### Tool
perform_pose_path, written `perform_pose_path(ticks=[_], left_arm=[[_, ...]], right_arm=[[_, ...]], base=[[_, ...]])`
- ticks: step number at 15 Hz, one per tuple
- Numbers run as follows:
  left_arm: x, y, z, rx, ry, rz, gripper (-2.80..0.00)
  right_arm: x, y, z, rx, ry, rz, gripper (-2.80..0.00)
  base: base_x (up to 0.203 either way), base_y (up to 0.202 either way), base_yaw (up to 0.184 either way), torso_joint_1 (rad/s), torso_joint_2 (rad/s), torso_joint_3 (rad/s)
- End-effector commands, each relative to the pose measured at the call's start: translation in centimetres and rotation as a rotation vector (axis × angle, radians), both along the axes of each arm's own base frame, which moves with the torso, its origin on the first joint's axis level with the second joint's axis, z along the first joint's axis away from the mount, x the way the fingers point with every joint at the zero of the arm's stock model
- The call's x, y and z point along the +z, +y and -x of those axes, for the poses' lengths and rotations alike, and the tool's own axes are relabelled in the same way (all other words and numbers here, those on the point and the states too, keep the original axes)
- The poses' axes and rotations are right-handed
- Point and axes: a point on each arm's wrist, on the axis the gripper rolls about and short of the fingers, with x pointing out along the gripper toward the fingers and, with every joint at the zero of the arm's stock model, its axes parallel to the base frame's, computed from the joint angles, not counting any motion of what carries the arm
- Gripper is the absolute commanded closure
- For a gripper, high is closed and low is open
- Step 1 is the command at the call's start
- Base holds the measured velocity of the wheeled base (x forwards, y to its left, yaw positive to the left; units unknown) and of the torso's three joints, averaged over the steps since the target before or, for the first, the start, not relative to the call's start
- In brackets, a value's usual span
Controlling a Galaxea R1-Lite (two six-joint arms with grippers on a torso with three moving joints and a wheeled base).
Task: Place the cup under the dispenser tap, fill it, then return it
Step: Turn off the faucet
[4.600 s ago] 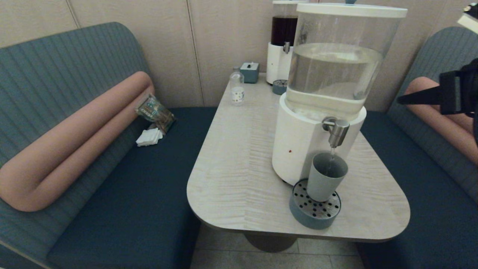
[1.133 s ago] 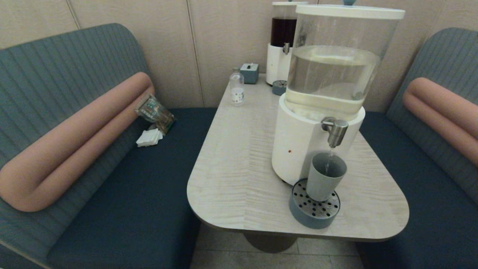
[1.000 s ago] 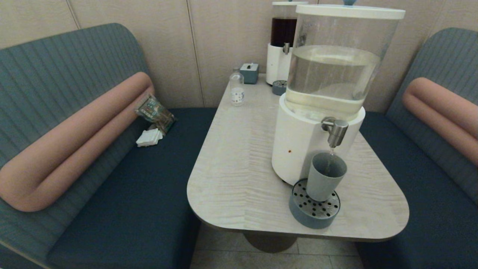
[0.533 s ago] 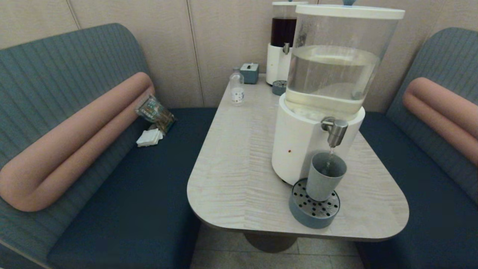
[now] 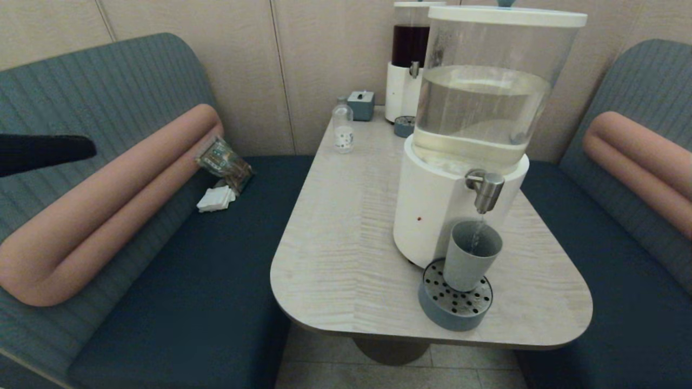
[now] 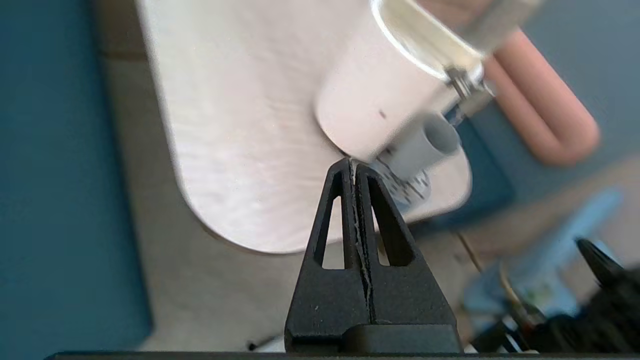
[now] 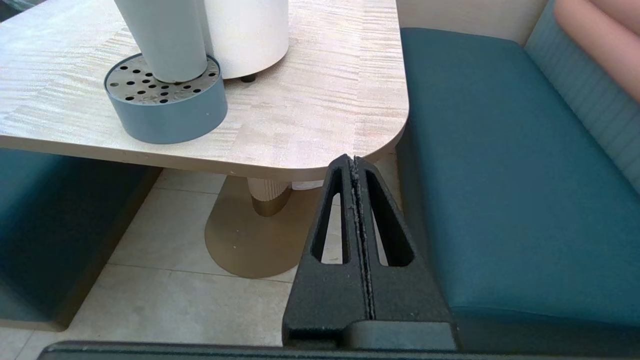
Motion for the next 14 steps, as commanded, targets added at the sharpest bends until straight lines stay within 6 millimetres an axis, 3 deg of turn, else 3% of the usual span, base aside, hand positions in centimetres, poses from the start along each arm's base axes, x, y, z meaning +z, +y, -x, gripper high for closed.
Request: perform_pose_path(ticks=[1, 7, 11, 14], left_arm=[[-0.8, -1.2, -2.4, -0.079, 0.076, -0.002, 0.00], [-1.2, -5.7, -5.7, -0.194, 0.099, -0.169, 0.00], [-2.4, -6.9, -7.7, -0.280, 0.143, -0.288, 0.00], [-2.0, -7.6, -9.4, -0.318, 0.092, -0.360, 0.00]], right_arm=[[-0.4, 0.0, -0.1, 0.000, 0.014, 0.000, 0.00], [-0.4, 0.0, -0.1, 0.000, 0.014, 0.000, 0.00], [-0.4, 0.0, -0.1, 0.000, 0.014, 0.000, 0.00], [-0.4, 0.0, -0.1, 0.000, 0.014, 0.000, 0.00]], base=[[0.000, 0.000, 0.000, 0.000, 0.00, 0.000], [0.000, 0.000, 0.000, 0.000, 0.00, 0.000], [0.000, 0.000, 0.000, 0.000, 0.00, 0.000], [0.000, 0.000, 0.000, 0.000, 0.00, 0.000]])
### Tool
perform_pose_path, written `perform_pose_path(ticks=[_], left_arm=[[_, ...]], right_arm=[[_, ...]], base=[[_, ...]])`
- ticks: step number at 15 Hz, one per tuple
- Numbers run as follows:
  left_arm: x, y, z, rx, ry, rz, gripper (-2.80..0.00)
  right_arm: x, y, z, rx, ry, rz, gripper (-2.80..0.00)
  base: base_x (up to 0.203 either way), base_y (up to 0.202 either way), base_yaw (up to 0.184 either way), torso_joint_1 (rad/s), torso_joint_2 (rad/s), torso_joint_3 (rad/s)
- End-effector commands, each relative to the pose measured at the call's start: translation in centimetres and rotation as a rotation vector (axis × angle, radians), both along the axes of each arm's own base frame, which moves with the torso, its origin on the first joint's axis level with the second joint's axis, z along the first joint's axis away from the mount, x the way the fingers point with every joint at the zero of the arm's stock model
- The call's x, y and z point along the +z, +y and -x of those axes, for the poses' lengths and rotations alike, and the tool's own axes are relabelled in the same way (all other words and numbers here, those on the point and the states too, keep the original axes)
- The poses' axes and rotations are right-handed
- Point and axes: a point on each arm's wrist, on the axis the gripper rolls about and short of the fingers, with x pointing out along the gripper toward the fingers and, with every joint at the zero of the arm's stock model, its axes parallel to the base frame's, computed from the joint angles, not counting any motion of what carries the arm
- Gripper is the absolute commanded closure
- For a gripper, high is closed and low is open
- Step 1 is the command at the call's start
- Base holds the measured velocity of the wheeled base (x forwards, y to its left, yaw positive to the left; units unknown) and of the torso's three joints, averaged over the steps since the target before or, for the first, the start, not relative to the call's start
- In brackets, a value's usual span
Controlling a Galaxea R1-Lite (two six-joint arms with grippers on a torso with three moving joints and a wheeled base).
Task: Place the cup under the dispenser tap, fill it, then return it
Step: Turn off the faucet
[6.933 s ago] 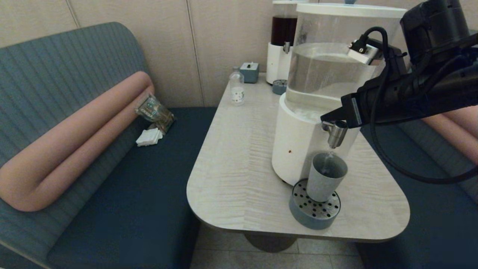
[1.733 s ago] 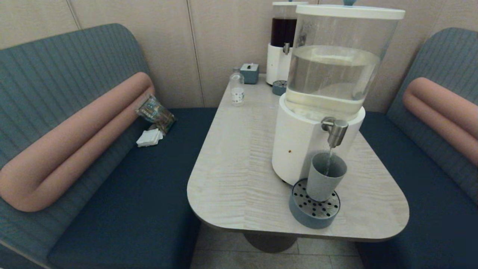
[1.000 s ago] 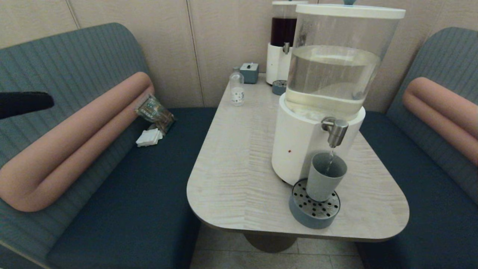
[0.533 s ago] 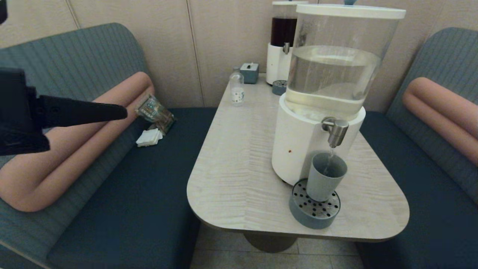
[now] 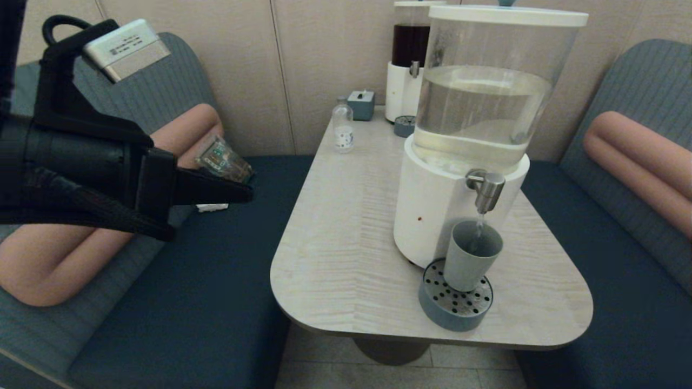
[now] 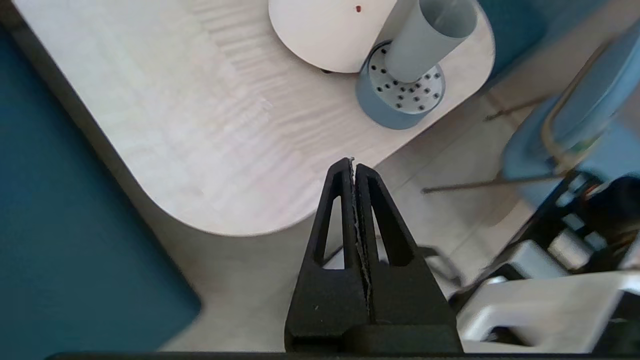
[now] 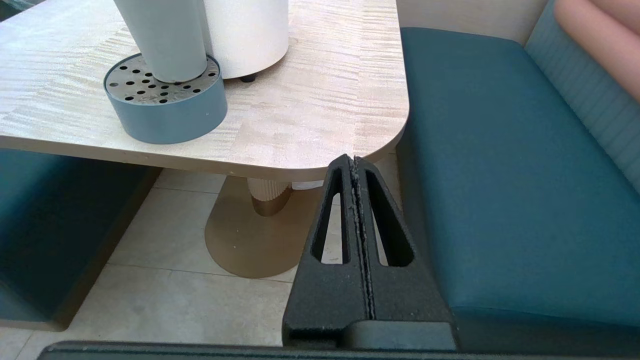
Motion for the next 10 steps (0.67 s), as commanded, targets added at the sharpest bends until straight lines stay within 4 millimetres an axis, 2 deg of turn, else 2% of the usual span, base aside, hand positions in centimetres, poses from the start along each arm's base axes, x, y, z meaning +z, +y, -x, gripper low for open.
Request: perform_pose_path(ticks=[1, 5, 7, 10], left_arm=[[0.2, -0.9, -2.1, -0.031, -0.008, -0.049, 0.00], [3.1, -2.3, -5.7, -0.053, -0.040, -0.087, 0.00], [2.6, -3.6, -8.4, -0.101, -0.071, -0.158, 0.00], [-0.5, -5.2, -11.1, -0.279, -0.216, -0.405, 0.00]], right_arm=[[-0.4, 0.0, -0.1, 0.000, 0.015, 0.000, 0.00], [-0.4, 0.0, -0.1, -0.001, 0.014, 0.000, 0.00], [-0.4, 0.0, -0.1, 0.000, 0.014, 0.000, 0.00], [-0.4, 0.0, -0.1, 0.000, 0.015, 0.000, 0.00]], base=[[0.000, 0.000, 0.000, 0.000, 0.00, 0.000], [0.000, 0.000, 0.000, 0.000, 0.00, 0.000], [0.000, 0.000, 0.000, 0.000, 0.00, 0.000], [0.000, 0.000, 0.000, 0.000, 0.00, 0.000]])
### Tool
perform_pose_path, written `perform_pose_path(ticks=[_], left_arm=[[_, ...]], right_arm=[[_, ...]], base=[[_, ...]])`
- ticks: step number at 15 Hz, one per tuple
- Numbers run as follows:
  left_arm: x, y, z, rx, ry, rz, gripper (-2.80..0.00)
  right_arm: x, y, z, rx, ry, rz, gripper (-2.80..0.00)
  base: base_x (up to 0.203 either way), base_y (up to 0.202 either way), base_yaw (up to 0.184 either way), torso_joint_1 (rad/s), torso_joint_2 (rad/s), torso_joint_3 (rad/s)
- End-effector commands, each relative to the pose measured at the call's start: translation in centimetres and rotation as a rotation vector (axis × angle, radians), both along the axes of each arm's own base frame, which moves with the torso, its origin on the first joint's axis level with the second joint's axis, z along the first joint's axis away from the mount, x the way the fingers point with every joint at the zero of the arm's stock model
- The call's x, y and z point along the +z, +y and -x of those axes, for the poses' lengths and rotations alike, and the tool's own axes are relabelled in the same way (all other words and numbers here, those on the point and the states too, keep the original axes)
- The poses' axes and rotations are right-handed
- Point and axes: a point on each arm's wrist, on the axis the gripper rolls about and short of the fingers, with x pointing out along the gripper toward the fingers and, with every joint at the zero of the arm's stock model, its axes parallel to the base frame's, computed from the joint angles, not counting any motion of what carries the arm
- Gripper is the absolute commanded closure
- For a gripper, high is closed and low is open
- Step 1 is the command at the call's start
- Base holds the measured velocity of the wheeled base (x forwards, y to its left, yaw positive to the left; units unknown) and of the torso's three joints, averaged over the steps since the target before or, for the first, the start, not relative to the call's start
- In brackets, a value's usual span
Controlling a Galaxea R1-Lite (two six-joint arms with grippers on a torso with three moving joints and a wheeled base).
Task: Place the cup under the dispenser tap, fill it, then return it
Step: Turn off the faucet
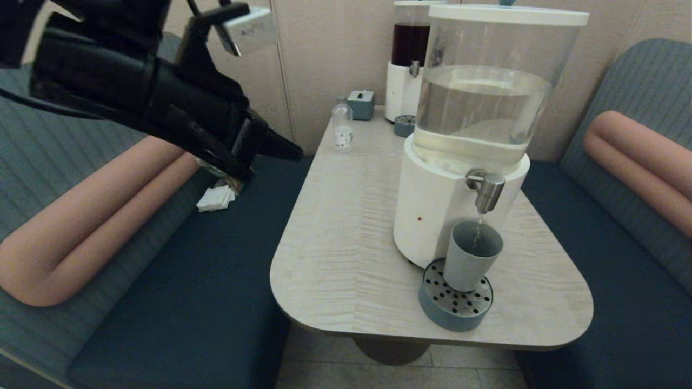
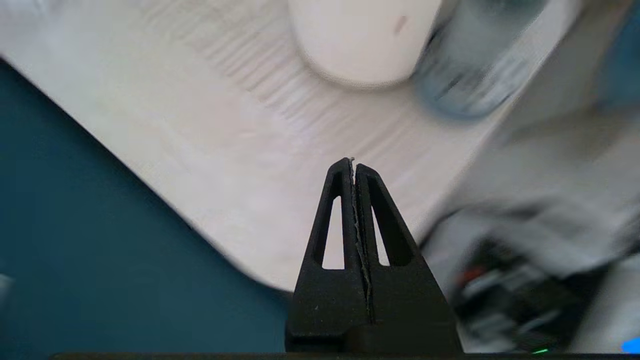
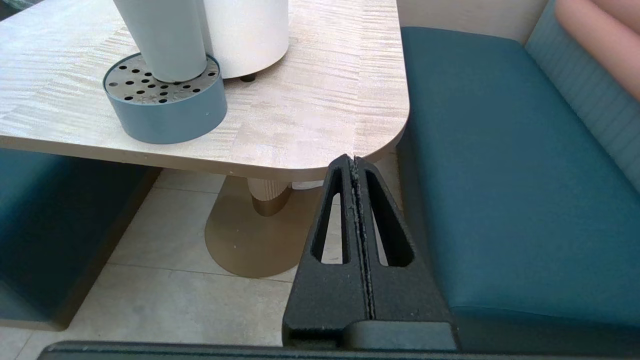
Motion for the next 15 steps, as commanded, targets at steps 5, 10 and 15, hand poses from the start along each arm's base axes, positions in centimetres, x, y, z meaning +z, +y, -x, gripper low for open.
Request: perform_pose_path(ticks=[5, 10, 15], left_arm=[[-3.7, -6.8, -3.3, -0.251, -0.255, -0.204, 0.00], [-3.6, -10.8, -1.1, -0.327, -0.233, -0.123, 0.00], [-4.5, -13.9, -1.9, -0.330, -0.260, -0.031, 0.00]], right_arm=[[-0.4, 0.0, -0.1, 0.000, 0.014, 0.000, 0.00], [-0.4, 0.0, -0.1, 0.000, 0.014, 0.000, 0.00], [-0.3, 0.0, -0.1, 0.000, 0.013, 0.000, 0.00]], base=[[0.000, 0.000, 0.000, 0.000, 0.00, 0.000], [0.000, 0.000, 0.000, 0.000, 0.00, 0.000], [0.000, 0.000, 0.000, 0.000, 0.00, 0.000]])
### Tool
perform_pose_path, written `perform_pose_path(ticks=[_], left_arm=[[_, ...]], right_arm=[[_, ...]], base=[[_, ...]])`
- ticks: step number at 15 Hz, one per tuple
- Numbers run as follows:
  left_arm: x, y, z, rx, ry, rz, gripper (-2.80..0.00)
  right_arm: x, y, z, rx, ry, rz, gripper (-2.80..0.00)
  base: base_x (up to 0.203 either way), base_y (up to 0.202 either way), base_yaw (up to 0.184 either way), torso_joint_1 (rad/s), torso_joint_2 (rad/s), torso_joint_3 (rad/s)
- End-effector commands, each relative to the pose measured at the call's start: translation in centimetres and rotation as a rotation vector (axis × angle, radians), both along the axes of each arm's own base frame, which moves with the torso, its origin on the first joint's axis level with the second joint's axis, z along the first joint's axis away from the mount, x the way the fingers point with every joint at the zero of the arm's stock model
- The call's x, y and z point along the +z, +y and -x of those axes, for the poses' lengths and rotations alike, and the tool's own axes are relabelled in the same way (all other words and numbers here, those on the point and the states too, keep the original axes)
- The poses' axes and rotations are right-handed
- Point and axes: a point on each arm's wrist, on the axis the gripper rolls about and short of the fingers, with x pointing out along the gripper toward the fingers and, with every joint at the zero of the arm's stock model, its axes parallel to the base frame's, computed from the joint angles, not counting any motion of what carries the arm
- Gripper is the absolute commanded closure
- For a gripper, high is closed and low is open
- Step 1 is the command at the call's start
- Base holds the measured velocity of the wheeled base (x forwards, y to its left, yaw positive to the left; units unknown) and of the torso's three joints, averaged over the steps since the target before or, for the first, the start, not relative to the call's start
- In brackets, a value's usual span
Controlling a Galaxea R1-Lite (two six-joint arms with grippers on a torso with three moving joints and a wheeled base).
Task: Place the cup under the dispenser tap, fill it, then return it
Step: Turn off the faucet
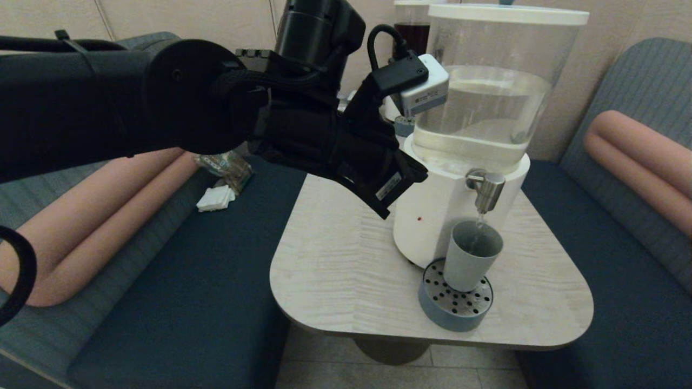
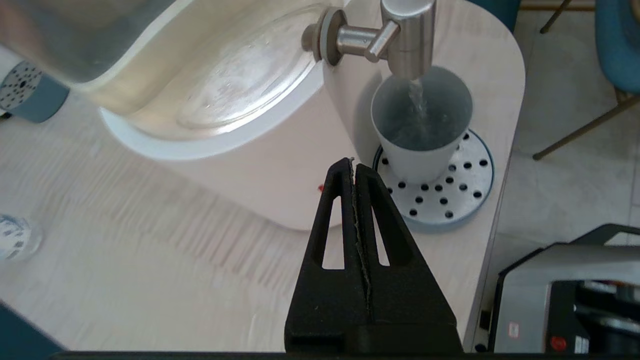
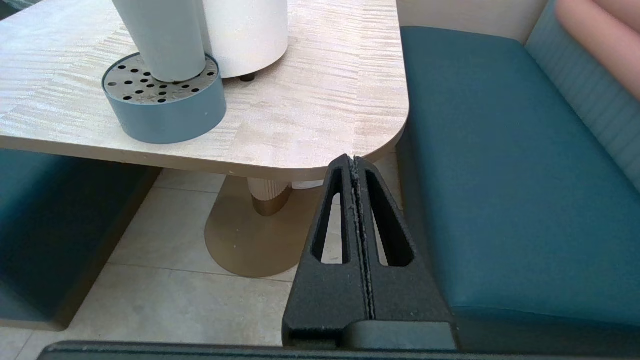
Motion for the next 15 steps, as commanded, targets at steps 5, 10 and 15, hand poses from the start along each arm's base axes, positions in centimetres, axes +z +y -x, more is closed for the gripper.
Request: perform_pose_path(ticks=[5, 10, 15], left_arm=[[-1.7, -2.0, -1.3, -0.016, -0.011, 0.022, 0.00], [-1.8, -2.9, -1.4, -0.029, -0.046, 0.057, 0.00], [-2.1, -4.2, -1.1, -0.053, -0.062, 0.079, 0.00]], right_arm=[[-0.3, 0.0, -0.1, 0.000, 0.014, 0.000, 0.00], [-0.4, 0.0, -0.1, 0.000, 0.014, 0.000, 0.00], [-0.4, 0.0, -0.1, 0.000, 0.015, 0.000, 0.00]], base=[[0.000, 0.000, 0.000, 0.000, 0.00, 0.000], [0.000, 0.000, 0.000, 0.000, 0.00, 0.000], [0.000, 0.000, 0.000, 0.000, 0.00, 0.000]])
